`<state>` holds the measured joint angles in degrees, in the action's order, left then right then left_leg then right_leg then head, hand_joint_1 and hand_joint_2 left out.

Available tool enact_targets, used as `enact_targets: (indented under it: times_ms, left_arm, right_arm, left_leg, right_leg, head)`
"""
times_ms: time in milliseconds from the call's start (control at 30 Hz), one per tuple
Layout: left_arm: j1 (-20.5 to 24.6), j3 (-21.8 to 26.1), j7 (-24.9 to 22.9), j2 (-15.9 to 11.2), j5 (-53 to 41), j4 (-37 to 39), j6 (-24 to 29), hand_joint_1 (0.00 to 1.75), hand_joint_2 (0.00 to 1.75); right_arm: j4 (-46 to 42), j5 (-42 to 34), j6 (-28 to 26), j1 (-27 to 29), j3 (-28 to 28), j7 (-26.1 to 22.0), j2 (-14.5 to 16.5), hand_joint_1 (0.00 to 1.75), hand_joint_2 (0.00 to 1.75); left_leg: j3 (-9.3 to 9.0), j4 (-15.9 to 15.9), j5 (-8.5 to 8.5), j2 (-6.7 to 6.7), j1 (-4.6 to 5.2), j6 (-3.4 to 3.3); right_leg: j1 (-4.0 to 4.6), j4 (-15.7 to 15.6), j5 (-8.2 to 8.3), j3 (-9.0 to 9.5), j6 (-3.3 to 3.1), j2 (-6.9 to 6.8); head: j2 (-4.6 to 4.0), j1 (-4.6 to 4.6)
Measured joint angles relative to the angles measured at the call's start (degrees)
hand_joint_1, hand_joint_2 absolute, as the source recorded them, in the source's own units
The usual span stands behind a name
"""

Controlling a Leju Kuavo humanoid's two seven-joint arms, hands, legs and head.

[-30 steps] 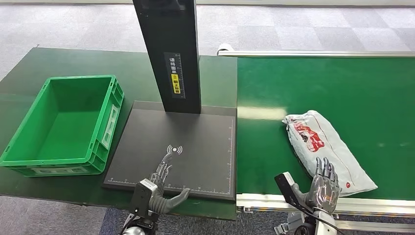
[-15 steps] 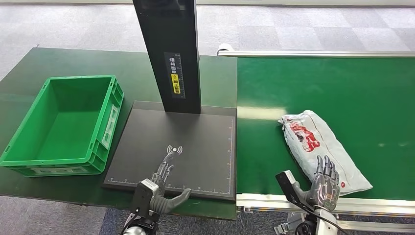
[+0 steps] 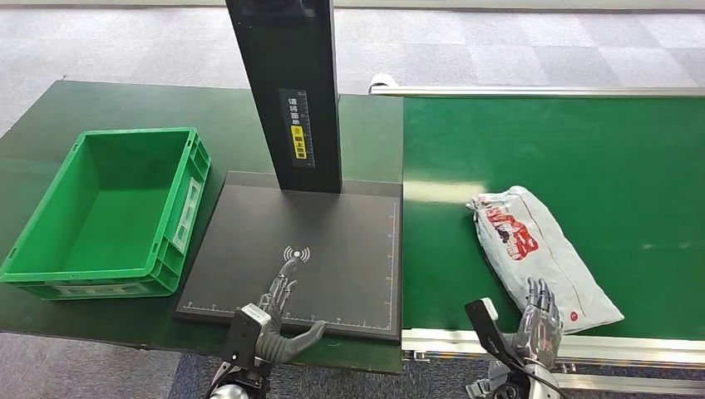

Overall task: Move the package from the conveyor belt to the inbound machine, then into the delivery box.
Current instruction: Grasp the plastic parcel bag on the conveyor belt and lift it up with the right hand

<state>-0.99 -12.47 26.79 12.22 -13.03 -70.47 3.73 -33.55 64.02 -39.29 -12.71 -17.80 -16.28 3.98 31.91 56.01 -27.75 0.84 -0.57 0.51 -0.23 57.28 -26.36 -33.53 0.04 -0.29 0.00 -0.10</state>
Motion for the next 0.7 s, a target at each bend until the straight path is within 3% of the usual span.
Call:
enact_targets:
  times_ms: [700]
  left_arm:
    - [-1.1, 0.0, -1.4, -0.5, -0.2, -0.1, 0.6, 0.0, 1.75]
  right_arm:
    - [-2.6, 12.8, -0.2, 0.1, -6.3, 5.2, 0.4, 0.0, 1.75]
  left_leg:
    - [-0.37, 0.0, -0.02, -0.16, 0.03, -0.04]
  right_leg:
    - [-0.06, 0.0, -0.05, 0.42, 0.07, -0.18]
  head:
    - [0.0, -0.01]
